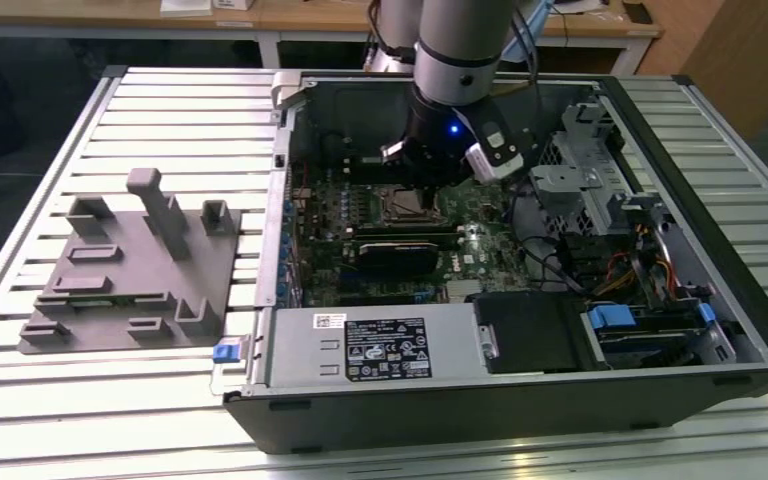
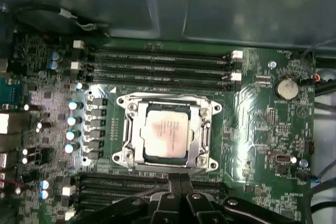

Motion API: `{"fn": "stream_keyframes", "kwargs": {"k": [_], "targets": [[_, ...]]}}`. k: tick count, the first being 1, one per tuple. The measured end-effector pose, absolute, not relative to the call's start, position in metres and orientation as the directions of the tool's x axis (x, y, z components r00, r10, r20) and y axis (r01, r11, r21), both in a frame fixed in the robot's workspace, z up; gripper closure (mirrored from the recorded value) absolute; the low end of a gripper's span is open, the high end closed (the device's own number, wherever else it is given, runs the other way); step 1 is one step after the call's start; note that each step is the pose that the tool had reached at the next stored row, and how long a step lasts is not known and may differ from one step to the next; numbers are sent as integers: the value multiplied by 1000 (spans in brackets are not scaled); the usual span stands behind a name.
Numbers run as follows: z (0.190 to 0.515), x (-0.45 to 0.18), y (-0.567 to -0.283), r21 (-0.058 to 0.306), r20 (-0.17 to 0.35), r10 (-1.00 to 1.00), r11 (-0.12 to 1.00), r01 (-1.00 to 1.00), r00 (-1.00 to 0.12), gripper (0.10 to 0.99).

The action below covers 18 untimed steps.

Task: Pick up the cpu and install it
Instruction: 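Install the second cpu locking lever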

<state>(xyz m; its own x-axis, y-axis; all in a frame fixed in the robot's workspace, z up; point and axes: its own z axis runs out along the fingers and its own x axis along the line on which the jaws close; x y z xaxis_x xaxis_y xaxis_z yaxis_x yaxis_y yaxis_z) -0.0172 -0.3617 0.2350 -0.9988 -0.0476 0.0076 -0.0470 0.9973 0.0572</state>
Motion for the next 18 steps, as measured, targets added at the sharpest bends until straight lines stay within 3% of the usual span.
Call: {"fn": "stream_keyframes", "kwargs": {"k": [18], "targets": [[226,-48,-368,57,10,-47,997,-47,-999,980]]}}
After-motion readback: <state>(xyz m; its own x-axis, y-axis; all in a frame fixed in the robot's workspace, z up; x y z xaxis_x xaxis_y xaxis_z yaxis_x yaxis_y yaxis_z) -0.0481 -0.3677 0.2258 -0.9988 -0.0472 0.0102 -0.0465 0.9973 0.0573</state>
